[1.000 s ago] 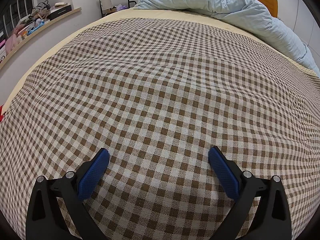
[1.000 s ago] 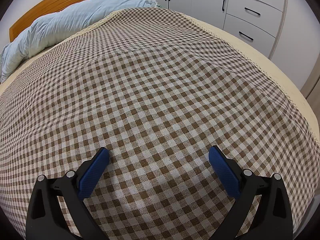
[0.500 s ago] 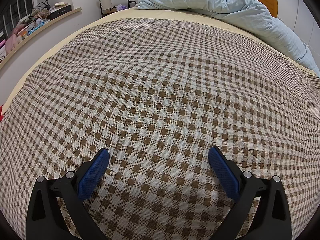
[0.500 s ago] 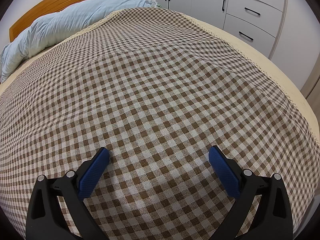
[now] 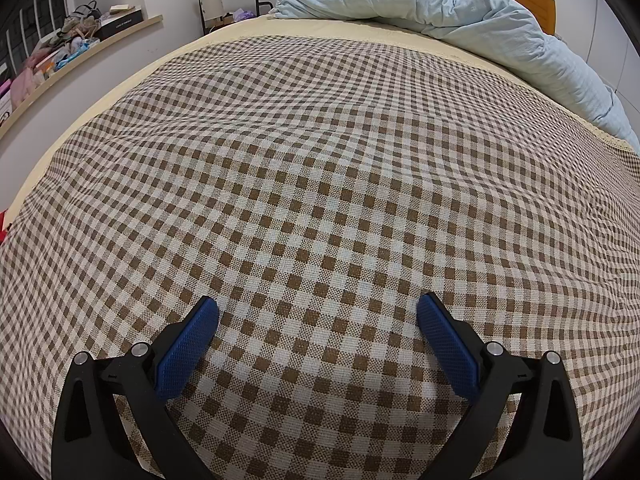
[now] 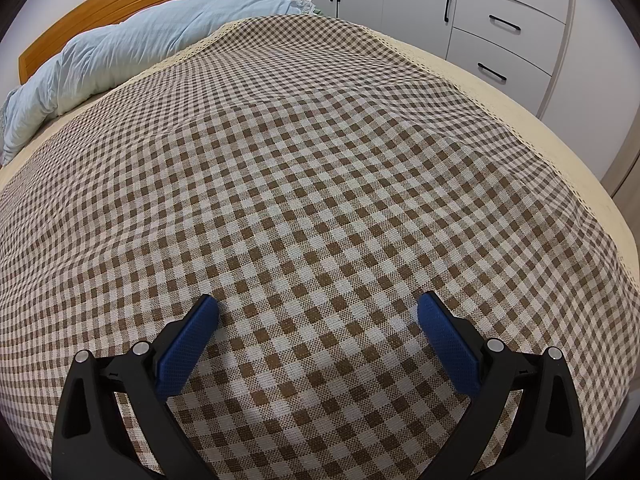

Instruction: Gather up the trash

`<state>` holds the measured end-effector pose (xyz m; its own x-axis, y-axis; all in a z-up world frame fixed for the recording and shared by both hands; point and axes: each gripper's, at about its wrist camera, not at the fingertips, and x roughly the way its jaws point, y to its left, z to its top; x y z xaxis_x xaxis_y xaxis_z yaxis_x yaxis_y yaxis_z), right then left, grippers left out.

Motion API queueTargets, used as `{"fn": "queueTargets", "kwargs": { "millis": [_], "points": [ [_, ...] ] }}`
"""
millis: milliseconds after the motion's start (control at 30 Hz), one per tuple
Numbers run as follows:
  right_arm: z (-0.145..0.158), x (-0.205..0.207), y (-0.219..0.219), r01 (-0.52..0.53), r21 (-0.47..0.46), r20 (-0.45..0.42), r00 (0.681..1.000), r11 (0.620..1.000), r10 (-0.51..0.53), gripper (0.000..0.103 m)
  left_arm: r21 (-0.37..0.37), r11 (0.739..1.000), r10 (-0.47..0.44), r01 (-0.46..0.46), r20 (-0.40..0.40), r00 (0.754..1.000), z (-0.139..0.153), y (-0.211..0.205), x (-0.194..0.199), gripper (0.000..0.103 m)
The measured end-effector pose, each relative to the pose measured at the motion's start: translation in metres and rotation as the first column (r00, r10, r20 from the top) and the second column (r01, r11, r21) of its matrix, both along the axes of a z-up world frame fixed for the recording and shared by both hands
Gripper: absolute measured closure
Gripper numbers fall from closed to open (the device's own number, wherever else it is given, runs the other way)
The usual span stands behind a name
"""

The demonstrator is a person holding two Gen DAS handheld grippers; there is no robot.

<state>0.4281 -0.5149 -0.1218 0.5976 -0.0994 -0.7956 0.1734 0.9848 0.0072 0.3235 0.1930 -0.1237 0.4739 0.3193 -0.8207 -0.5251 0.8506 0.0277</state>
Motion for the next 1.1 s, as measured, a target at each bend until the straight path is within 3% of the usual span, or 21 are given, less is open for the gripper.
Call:
{"fn": "queueTargets", "kwargs": {
  "millis": [1100],
  "points": [
    [-0.0017, 0.0008, -0.0019, -0.001, -0.001, -0.001, 1.000, 1.000, 0.001, 0.007, 0.000, 1.000, 0.000, 0.000, 0.000, 1.000, 0.0000, 0.0001, 0.0000, 0.007]
  ]
}}
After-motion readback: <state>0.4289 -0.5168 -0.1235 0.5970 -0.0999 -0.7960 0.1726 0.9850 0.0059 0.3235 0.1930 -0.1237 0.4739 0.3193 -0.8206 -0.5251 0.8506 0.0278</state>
